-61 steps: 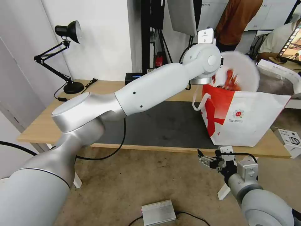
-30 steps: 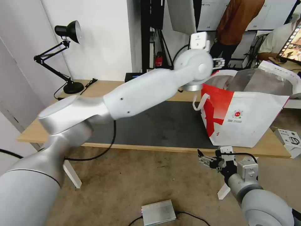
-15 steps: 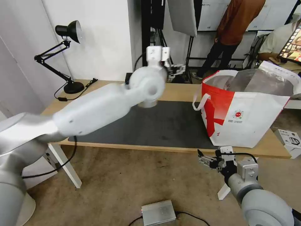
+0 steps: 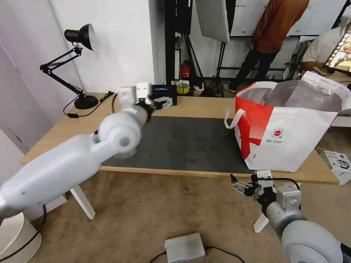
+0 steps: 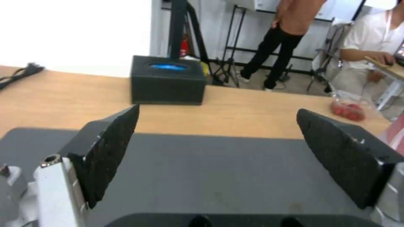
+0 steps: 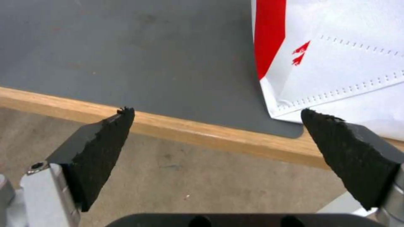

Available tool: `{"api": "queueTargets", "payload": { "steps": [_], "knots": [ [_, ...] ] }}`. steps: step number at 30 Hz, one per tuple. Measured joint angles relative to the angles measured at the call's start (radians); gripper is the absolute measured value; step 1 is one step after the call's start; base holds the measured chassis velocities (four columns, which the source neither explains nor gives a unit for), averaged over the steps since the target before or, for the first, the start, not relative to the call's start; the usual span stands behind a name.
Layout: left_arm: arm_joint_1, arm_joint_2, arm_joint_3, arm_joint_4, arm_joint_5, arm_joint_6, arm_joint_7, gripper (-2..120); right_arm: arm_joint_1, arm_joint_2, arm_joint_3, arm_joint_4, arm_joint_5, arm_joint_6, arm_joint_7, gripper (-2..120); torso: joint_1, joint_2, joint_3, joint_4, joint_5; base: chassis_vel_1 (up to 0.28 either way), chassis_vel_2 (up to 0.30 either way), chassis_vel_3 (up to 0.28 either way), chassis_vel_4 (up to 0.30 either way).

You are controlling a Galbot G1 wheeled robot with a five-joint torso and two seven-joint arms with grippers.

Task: Pick up the trash from the table and place it into the takeout bag.

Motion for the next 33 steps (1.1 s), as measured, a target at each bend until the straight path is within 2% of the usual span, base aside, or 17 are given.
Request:
{"api": "queueTargets", "payload": {
  "steps": [2,5,6,8,9,10,12,14,15,18,19,23,24,27,33],
  "knots": [
    [0.030,0.013,-0.025,-0.017,0.008,0.000,0.003,100,0.000,0.000,0.000,0.000,0.000,0.000,0.000,100,0.000,0.000,0.000,0.0001,0.0000,0.000,0.000,0.000,0.000],
    [0.241,0.085,-0.183,-0.099,0.066,0.000,0.040,100,0.000,0.000,0.000,0.000,0.000,0.000,0.000,100,0.000,0.000,0.000,0.0001,-0.0001,0.000,0.000,0.000,0.000],
    [0.241,0.085,-0.183,-0.099,0.066,0.000,0.040,100,0.000,0.000,0.000,0.000,0.000,0.000,0.000,100,0.000,0.000,0.000,0.0001,-0.0001,0.000,0.000,0.000,0.000],
    [0.431,0.120,-0.340,-0.153,0.108,0.000,0.077,100,0.000,0.000,0.000,0.000,0.000,0.000,0.000,100,0.000,0.000,0.000,0.0005,-0.0002,0.000,0.000,0.000,0.000],
    [0.510,0.127,-0.399,-0.174,0.130,0.000,0.087,100,0.000,0.000,0.000,0.000,0.000,0.000,0.000,100,0.000,0.000,0.000,0.0006,0.0000,0.000,0.000,0.000,0.000],
    [0.510,0.127,-0.399,-0.174,0.130,0.000,0.087,100,0.000,0.000,0.000,0.000,0.000,0.000,0.000,100,0.000,0.000,0.000,0.0006,0.0000,0.000,0.000,0.000,0.000],
    [0.671,0.130,-0.498,-0.209,0.190,-0.009,0.105,100,0.000,0.000,0.000,0.000,0.000,0.000,0.000,100,0.000,0.000,0.000,0.0007,-0.0001,0.000,0.000,0.000,0.000],
    [0.754,0.118,-0.553,-0.229,0.212,-0.011,0.107,100,0.000,0.000,0.000,0.000,0.000,0.000,0.000,100,0.000,0.000,0.000,0.0003,0.0001,0.000,0.000,0.000,0.000],
    [0.754,0.118,-0.553,-0.229,0.212,-0.011,0.107,100,0.000,0.000,0.000,0.000,0.000,0.000,0.000,100,0.000,0.000,0.000,0.0003,0.0001,0.000,0.000,0.000,0.000],
    [0.868,0.074,-0.635,-0.255,0.250,-0.012,0.108,100,0.000,0.000,0.000,0.000,0.000,0.000,0.000,100,0.000,0.000,0.000,0.0001,0.0002,0.000,0.000,0.000,0.000],
    [0.868,0.074,-0.635,-0.255,0.250,-0.012,0.108,100,0.000,0.000,0.000,0.000,0.000,0.000,0.000,100,0.000,0.000,0.000,0.0001,0.0002,0.000,0.000,0.000,0.000],
    [1.008,0.017,-0.719,-0.272,0.332,-0.013,0.136,100,0.000,0.000,0.000,0.000,0.000,0.000,0.000,100,0.000,0.000,0.000,0.0000,0.0002,0.000,0.000,0.000,0.000],
    [1.008,0.017,-0.719,-0.272,0.332,-0.013,0.136,100,0.000,0.000,0.000,0.000,0.000,0.000,0.000,100,0.000,0.000,0.000,0.0000,0.0002,0.000,0.000,0.000,0.000],
    [1.129,-0.032,-0.777,-0.273,0.418,-0.028,0.165,100,0.000,0.000,0.000,0.000,0.000,0.000,0.000,100,0.000,0.000,0.000,0.0002,0.0002,0.000,0.000,0.000,0.000],
    [1.236,-0.094,-0.825,-0.272,0.499,-0.034,0.186,100,0.000,0.000,0.000,0.000,0.000,0.000,0.000,100,0.000,0.000,0.000,0.0002,0.0002,0.000,0.000,0.000,0.000]
  ]
}}
